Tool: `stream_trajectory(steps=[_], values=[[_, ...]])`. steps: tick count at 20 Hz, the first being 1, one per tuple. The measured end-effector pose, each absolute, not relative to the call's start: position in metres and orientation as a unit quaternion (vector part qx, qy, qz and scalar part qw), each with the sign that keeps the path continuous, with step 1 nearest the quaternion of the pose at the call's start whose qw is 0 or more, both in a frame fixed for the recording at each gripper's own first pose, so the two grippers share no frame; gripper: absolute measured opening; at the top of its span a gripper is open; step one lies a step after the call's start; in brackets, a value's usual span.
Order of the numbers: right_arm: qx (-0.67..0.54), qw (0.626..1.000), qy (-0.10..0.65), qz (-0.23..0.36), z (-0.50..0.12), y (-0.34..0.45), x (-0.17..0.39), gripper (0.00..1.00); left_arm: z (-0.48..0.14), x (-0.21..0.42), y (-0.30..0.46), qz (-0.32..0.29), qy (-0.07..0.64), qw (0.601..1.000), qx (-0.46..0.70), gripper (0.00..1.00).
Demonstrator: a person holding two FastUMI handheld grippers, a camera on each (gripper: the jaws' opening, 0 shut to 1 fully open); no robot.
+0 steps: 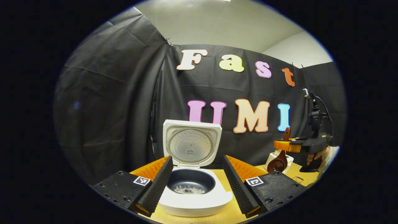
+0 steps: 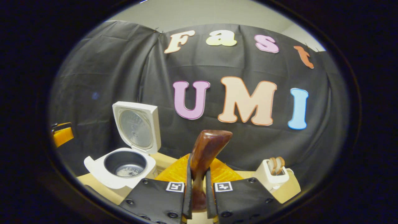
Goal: Close the left gripper, press the button to open the rice cooker; take a wooden spoon from the chopstick holder with the right hand, scoop a spoonful of rice and pour it into the rice cooker, then put the wooden spoon back into the chopstick holder.
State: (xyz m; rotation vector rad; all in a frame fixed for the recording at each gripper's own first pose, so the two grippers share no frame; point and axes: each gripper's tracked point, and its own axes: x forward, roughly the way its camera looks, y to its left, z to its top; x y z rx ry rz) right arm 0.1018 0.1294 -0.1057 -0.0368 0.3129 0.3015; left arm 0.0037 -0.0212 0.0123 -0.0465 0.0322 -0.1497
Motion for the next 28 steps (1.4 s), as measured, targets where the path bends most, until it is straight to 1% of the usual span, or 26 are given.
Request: stream_trajectory(steps=[1,9,10,11,12,14,15,16,17,18,19,21,22,28], values=[[-0.013,0.978,0.158,0.138,-0.108,0.113,0.102,0.2,0.013,0.004,-0.027,-0.078,0.014,0.997,-0.023,0.92],[0.001,0.98,0.187,0.066,-0.137,0.003,0.088,0.2,0.02,0.011,-0.066,-0.099,0.011,0.995,-0.006,0.92],[0.001,0.98,0.19,0.058,-0.142,-0.009,0.085,0.2,0.019,0.013,-0.069,-0.1,0.011,0.995,-0.004,0.95],[-0.001,0.98,0.194,0.049,-0.148,-0.021,0.082,0.2,0.019,0.012,-0.072,-0.102,0.011,0.995,-0.003,0.95],[-0.002,0.979,0.2,0.04,-0.155,-0.033,0.078,0.2,0.02,0.014,-0.075,-0.102,0.011,0.995,-0.002,0.92],[0.001,0.977,0.213,0.023,-0.168,-0.057,0.068,0.2,0.02,0.016,-0.079,-0.099,0.011,0.995,-0.002,0.92],[0.004,0.975,0.22,0.016,-0.174,-0.068,0.065,0.2,0.018,0.017,-0.08,-0.097,0.014,0.995,-0.002,0.95],[0.009,0.974,0.227,0.01,-0.182,-0.076,0.062,0.2,0.017,0.017,-0.082,-0.095,0.015,0.995,-0.002,0.93],[0.011,0.973,0.232,0.004,-0.189,-0.084,0.059,0.2,0.017,0.017,-0.084,-0.094,0.015,0.995,-0.004,0.95],[0.014,0.971,0.238,-0.001,-0.196,-0.091,0.056,0.21,0.016,0.017,-0.087,-0.095,0.016,0.995,-0.005,0.94],[0.016,0.97,0.243,-0.006,-0.203,-0.096,0.055,0.21,0.015,0.017,-0.089,-0.095,0.017,0.995,-0.006,0.92],[0.028,0.966,0.258,-0.006,-0.221,-0.101,0.049,0.21,0.012,0.016,-0.091,-0.094,0.02,0.995,-0.006,0.92],[0.034,0.964,0.265,-0.009,-0.231,-0.104,0.046,0.21,0.011,0.014,-0.092,-0.093,0.02,0.995,-0.007,0.95],[0.084,0.946,0.314,-0.023,-0.283,-0.116,0.027,0.2,0.009,0.013,-0.09,-0.082,0.026,0.996,-0.004,0.95]])
